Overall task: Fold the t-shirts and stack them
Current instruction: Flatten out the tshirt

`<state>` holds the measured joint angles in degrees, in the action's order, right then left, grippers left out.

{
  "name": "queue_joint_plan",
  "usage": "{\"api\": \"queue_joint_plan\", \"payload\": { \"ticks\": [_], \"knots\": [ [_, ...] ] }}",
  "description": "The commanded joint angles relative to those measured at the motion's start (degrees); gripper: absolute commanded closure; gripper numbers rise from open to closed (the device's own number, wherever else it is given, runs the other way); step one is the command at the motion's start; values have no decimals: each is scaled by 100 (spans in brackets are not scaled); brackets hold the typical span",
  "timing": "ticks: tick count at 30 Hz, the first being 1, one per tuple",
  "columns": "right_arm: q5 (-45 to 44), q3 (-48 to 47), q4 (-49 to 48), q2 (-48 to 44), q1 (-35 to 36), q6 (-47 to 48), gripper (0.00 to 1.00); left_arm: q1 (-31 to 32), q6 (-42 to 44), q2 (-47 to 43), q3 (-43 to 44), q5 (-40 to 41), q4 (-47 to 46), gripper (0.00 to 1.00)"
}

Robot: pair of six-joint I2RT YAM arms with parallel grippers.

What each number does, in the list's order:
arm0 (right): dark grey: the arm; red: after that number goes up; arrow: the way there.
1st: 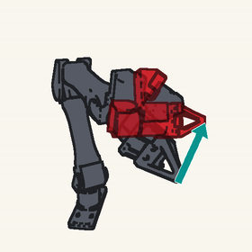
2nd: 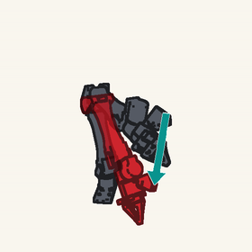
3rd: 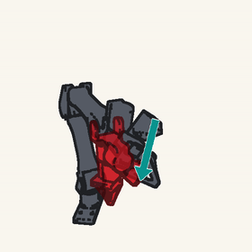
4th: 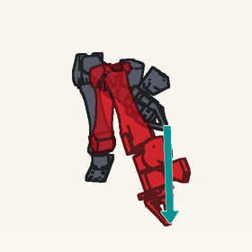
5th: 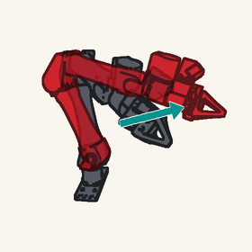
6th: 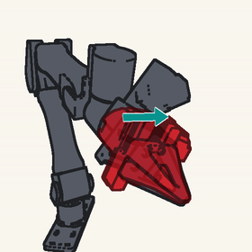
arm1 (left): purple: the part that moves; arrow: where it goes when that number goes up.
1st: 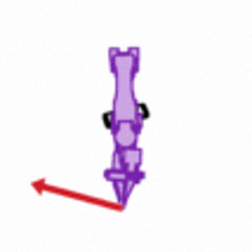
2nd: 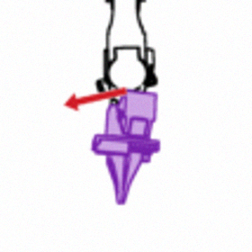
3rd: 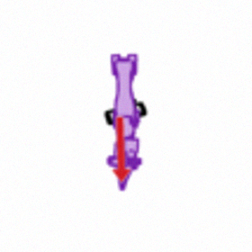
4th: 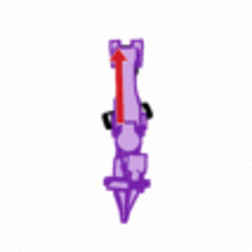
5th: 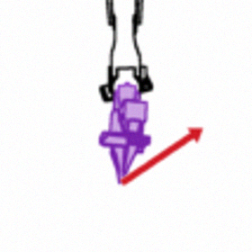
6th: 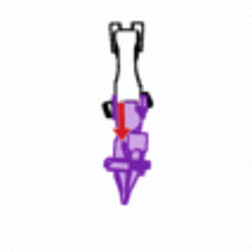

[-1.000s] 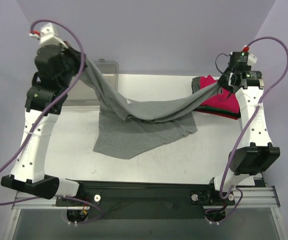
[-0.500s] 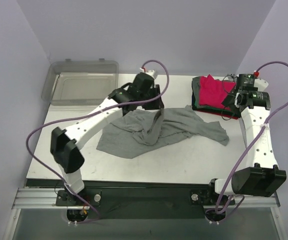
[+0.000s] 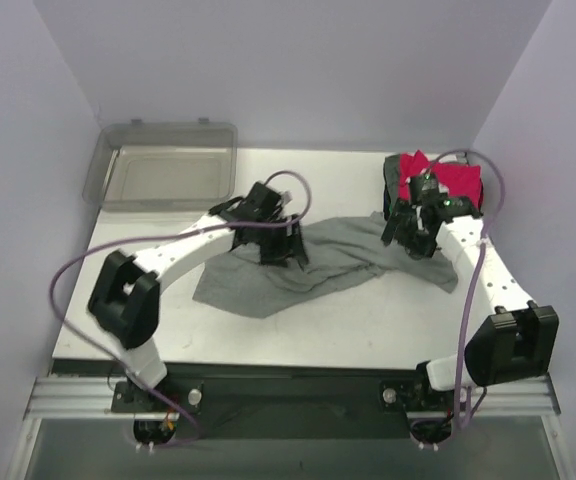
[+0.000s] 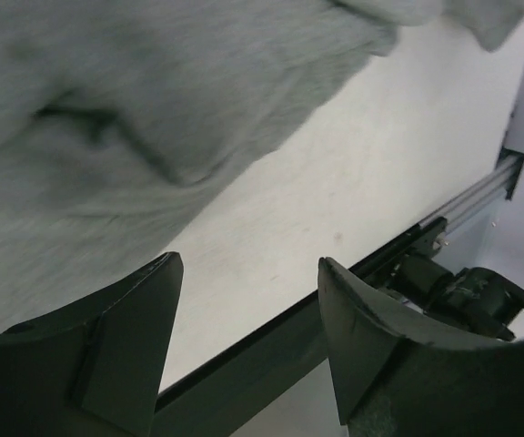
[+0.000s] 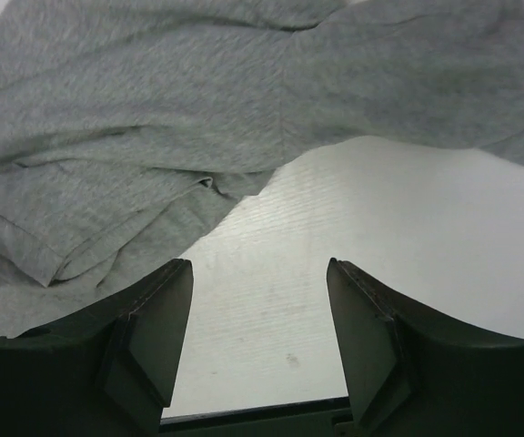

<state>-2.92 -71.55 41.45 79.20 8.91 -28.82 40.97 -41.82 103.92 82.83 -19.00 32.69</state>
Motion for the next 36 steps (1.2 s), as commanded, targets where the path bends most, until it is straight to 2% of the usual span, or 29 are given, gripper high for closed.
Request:
{"api": "queue_joint_plan", "payload": {
  "ticks": [1,7,8,11,18,36],
  "knots": [
    [922,290,-558,305,-38,16,39,-807,-142,-1153,-845,904,175,30],
    [1705,150,-840,1061,-56,79,45,-1811,-1,-2296,-2391,1504,519,30],
    [1768,98,-849,1167,-73,43,47,-2116,51,-2471,-2498,1548,545,30],
    [1795,80,-884,1475,-56,-80,50,-2487,121,-2665,-2807,1584,572,31],
    [1698,202,-911,1906,-47,-150,56,-2717,183,-2728,-2948,1601,660,30],
    [1786,598,-1139,2117,-38,-291,64,-2998,210,-2658,-3255,1663,669,30]
  ]
}}
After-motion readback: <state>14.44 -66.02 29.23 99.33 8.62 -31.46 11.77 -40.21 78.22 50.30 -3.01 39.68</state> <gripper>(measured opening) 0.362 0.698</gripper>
